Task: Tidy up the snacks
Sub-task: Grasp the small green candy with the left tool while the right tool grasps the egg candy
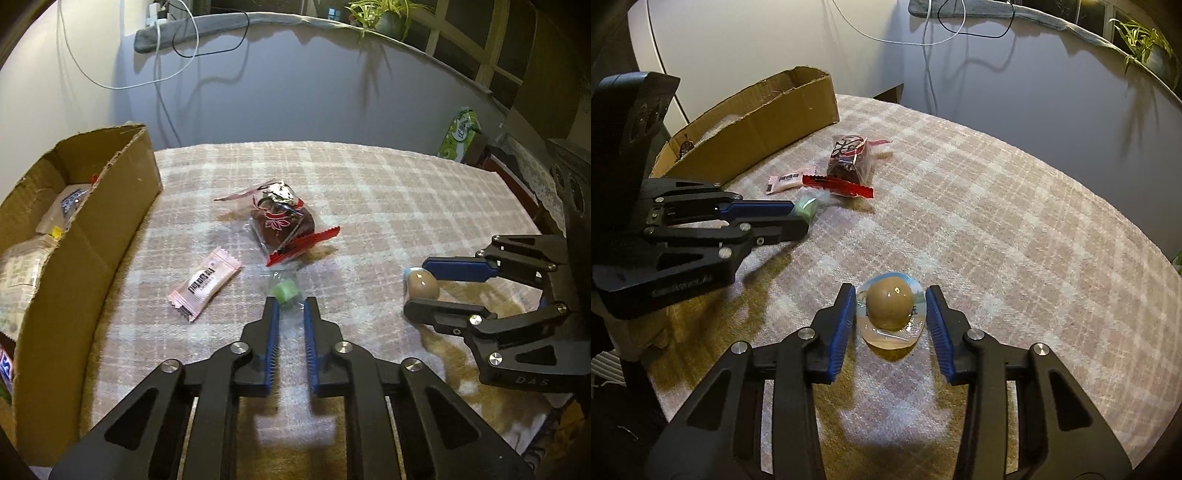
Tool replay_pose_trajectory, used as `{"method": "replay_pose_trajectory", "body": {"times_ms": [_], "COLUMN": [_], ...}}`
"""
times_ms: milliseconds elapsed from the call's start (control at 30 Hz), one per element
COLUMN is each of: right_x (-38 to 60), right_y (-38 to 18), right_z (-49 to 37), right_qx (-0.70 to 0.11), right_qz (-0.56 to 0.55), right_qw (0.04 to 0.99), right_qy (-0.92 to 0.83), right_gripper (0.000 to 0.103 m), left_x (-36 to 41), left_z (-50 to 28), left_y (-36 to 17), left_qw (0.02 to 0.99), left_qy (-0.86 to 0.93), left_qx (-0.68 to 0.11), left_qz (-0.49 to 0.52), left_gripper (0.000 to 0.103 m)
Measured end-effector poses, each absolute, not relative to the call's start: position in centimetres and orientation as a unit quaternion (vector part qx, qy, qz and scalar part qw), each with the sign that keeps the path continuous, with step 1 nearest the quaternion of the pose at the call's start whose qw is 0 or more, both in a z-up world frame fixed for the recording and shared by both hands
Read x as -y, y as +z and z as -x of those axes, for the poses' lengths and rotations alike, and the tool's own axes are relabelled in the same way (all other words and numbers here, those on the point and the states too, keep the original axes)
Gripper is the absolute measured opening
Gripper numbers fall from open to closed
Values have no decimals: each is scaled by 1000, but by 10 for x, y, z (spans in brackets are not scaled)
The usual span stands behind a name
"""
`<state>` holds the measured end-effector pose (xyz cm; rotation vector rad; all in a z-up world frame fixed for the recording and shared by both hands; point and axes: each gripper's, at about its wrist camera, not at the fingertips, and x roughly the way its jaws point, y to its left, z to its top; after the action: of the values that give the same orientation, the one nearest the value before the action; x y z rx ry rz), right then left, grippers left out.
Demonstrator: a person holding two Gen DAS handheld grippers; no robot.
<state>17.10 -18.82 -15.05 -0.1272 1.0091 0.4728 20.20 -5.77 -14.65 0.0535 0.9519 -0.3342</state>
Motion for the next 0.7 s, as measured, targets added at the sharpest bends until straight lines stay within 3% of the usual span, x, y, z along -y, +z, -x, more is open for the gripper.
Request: {"method": "replay_pose_trajectory", "body": {"times_ms": [133,167,700], "right_x": [190,190,199], "right_y": [-150,-149,-124], "right_z": [-170,-170,-156], "right_qx": [-477,-476,-451], "right_qz": [54,52,30], "right_qw": [848,848,862], "right_qy": [226,226,227], "right_gripper": [40,29,27], "left_x": [57,57,40], "left_z": [-201,-200,-183], "left_y": [-146,-146,-114], "left_qw": [877,878,896], "left_qy": [-157,-157,-150], "left_qx": [-453,-452,-418], "left_qz": [-27,-27,-12], "left_gripper": [8,8,6]}}
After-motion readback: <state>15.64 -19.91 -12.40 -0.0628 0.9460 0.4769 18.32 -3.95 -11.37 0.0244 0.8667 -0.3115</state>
